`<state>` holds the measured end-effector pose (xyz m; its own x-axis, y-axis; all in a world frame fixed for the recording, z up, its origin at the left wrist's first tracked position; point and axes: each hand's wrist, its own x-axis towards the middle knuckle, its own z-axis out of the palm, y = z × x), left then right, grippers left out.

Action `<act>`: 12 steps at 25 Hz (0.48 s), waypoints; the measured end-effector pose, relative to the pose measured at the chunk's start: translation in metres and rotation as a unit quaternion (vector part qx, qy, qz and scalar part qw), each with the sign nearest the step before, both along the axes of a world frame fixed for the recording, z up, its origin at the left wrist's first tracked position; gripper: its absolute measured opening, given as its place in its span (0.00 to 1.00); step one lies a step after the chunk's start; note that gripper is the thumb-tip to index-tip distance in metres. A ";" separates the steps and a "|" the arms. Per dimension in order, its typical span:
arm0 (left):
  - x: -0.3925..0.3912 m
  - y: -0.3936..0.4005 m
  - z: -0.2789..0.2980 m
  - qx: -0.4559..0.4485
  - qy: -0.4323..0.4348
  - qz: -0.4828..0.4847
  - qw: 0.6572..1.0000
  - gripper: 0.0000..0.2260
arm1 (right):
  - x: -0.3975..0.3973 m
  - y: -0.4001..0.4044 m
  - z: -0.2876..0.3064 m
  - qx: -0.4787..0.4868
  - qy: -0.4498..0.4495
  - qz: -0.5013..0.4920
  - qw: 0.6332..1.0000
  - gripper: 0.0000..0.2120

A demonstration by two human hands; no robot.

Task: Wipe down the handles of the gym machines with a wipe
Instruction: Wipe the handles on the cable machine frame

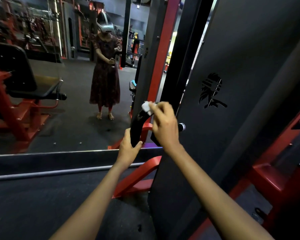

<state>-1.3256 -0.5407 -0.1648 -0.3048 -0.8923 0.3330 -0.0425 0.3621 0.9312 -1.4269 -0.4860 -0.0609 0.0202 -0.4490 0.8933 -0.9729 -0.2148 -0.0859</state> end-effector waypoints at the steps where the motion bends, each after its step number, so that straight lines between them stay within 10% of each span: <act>1: 0.001 0.000 -0.002 0.005 -0.006 -0.002 1.000 0.20 | -0.005 -0.003 0.006 -0.001 -0.021 -0.016 1.000 0.17; 9: 0.005 0.011 -0.017 0.049 -0.010 0.000 0.999 0.25 | 0.024 0.003 -0.066 0.134 0.190 0.004 0.972 0.15; 12: 0.008 0.011 -0.030 0.083 -0.021 -0.010 0.996 0.21 | 0.024 0.006 -0.045 0.105 0.144 0.028 0.984 0.15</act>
<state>-1.3175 -0.5295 -0.1946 -0.3331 -0.9280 0.1670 -0.0780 0.2036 0.9759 -1.4030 -0.4803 -0.1060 0.2882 -0.6144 0.7344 -0.9506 -0.2758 0.1423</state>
